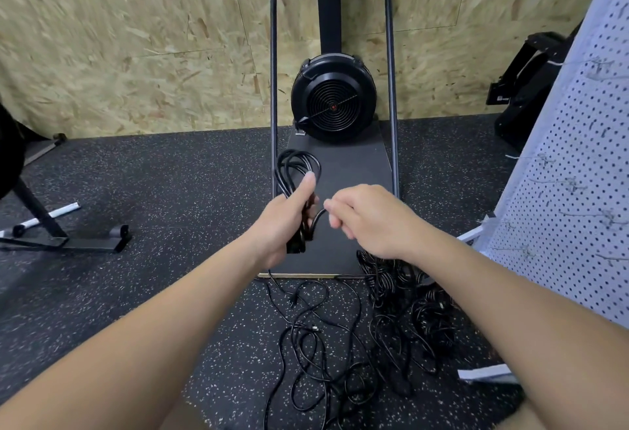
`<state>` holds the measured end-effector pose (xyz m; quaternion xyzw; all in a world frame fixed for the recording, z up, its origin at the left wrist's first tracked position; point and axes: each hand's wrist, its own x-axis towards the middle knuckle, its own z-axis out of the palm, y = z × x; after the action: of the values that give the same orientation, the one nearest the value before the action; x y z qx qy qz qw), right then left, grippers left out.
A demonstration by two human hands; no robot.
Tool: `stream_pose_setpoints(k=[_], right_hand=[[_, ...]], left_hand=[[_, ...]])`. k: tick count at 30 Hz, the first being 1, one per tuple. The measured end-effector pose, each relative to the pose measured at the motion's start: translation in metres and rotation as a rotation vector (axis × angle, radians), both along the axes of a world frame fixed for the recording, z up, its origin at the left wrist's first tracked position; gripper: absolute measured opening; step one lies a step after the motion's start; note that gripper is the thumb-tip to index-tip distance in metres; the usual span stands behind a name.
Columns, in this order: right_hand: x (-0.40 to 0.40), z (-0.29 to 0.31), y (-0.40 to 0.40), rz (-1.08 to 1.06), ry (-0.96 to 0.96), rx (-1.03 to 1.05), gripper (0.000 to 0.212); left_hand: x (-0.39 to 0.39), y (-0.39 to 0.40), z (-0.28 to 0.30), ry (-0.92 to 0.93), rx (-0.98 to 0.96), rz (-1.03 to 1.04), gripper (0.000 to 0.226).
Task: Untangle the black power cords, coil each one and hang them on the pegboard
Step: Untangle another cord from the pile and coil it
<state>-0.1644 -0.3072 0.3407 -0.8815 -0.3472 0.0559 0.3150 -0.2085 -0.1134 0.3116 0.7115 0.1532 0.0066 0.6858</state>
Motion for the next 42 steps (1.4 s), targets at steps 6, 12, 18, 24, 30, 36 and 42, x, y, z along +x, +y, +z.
stream_pose_setpoints(k=[6,12,18,24,30,36,42], right_hand=[[0.002,0.001,0.002,-0.024,0.189,0.101,0.055],[0.011,0.002,-0.012,-0.019,0.547,0.320,0.039],[0.020,-0.001,-0.028,-0.094,0.456,0.146,0.025],[0.025,0.009,-0.032,-0.108,0.123,0.177,0.018],[0.017,0.022,-0.026,-0.061,0.041,0.266,0.031],[0.011,0.015,0.000,-0.201,-0.297,0.229,0.034],[0.010,0.006,0.014,-0.210,-0.176,0.536,0.026]], left_hand=[[-0.011,-0.015,-0.004,-0.008,-0.054,-0.425,0.018],[-0.011,-0.001,-0.010,0.002,-0.024,-0.558,0.032],[-0.002,0.008,-0.013,-0.014,-0.133,-0.265,0.038],[0.005,0.016,-0.013,-0.071,-0.118,-0.149,0.030],[-0.004,0.006,-0.011,-0.057,0.077,-0.319,0.032],[-0.015,-0.035,-0.012,-0.060,0.040,-0.456,0.035],[-0.017,-0.047,-0.006,-0.108,-0.178,-0.444,0.015]])
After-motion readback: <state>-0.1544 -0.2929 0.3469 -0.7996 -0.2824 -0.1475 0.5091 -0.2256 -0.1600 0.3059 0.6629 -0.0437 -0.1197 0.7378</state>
